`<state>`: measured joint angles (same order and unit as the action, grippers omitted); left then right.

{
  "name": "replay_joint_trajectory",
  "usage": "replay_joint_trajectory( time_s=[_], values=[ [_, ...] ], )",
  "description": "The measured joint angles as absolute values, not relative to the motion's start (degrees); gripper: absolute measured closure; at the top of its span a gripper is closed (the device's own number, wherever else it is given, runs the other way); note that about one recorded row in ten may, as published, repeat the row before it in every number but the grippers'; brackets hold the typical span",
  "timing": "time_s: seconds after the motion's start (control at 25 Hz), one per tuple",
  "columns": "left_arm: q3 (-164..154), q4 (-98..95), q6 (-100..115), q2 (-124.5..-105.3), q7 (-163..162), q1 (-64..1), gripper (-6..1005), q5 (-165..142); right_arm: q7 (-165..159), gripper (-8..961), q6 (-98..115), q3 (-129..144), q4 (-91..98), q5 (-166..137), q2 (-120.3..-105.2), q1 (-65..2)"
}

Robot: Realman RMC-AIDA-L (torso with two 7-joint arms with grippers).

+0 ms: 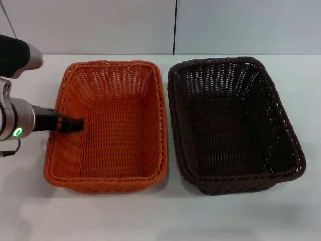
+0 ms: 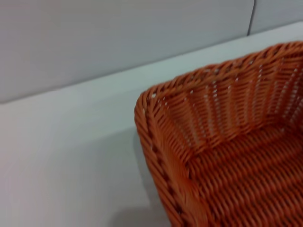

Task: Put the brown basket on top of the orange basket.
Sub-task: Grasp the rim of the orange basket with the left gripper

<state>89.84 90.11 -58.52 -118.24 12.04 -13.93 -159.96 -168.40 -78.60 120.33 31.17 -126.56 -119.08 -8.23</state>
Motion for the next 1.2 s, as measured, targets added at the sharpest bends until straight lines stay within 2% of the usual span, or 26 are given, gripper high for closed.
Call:
replay_joint_trajectory(
  time_s=[0.52, 0.88, 1.08, 1.2],
  values=[
    [90.12, 83.45, -58.92, -118.11, 8.47, -17.75, 247, -161.26, -168.40, 124, -78.28, 120.00, 31.14, -126.56, -118.91, -8.44],
    [91.79, 83.65, -58.93, -117.95, 10.48, -18.00, 315, -160.83, -168.40, 124, -78.30, 119.90, 30.38, -126.55, -118.83, -8.48],
    [91.31, 84.61, -59.52, -117.96, 11.05, -17.68, 560, -160.84, -168.40, 124, -78.54, 119.80, 30.18, -126.55, -118.82, -8.51],
    [91.21, 84.89, -59.74, -118.06, 11.40, -17.67, 638, -160.92, -168.40, 123, -78.74, 119.47, 30.15, -126.56, -118.82, -8.52]
  ],
)
